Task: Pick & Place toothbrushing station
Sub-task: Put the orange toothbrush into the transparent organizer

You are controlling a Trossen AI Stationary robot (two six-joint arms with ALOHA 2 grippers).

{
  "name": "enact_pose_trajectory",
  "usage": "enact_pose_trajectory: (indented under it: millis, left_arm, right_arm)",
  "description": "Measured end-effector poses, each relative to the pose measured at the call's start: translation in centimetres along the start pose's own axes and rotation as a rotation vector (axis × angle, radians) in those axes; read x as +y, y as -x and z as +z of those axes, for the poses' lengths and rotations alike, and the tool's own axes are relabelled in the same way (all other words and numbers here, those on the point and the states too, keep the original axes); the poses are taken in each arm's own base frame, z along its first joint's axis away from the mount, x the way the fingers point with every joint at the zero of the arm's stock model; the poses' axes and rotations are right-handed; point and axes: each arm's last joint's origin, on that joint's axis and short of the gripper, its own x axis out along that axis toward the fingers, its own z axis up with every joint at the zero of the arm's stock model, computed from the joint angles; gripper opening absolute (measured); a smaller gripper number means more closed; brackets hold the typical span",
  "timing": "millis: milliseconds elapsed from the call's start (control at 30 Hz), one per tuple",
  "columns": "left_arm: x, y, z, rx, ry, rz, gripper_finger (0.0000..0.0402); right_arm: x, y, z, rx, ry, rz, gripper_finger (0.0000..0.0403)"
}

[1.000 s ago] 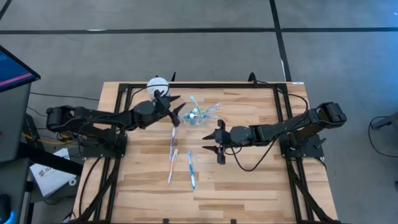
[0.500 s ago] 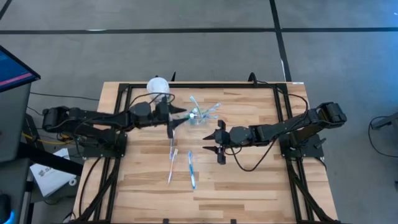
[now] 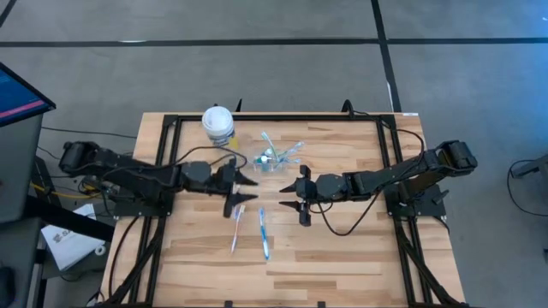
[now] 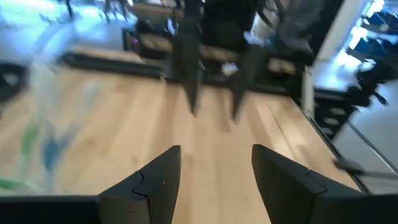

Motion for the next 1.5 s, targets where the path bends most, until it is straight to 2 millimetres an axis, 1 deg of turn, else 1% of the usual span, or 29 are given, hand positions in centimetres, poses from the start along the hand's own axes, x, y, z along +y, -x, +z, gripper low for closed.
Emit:
enact_pose_trajectory:
  millis: [233,467,700,833,1067,1333,1500]
  left_arm:
    - [-2.6,0.4,-1.9,0.169,0.118,-0.075,0.0191]
    - [-4.9,1.2,-3.9,0.32,0.205,-0.074,0.0191]
    - [-6.9,2.1,-4.9,0.371,0.274,-0.07,0.0191]
    - [-7.7,2.3,-5.5,0.396,0.353,-0.037,0.0191]
    - [-8.8,1.9,-8.2,0.516,0.442,0.026,0.0191]
    - [-9.6,1.2,-11.0,0.634,0.551,0.1,0.0191]
    - [-9.8,1.0,-12.1,0.678,0.583,0.136,0.0191]
  right_arm:
    - [0.0,0.0,0.0,0.0,0.0,0.0,0.016]
    - [0.0,0.0,0.0,0.0,0.0,0.0,0.0157]
    - [0.0,0.0,0.0,0.0,0.0,0.0,0.0158]
    - [0.0,0.0,0.0,0.0,0.0,0.0,0.0156]
    - [0.0,0.0,0.0,0.0,0.0,0.0,0.0153]
    - [0.0,0.0,0.0,0.001,0.0,0.0,0.0153]
    - [0.0,0.0,0.0,0.001,0.0,0.0,0.0148]
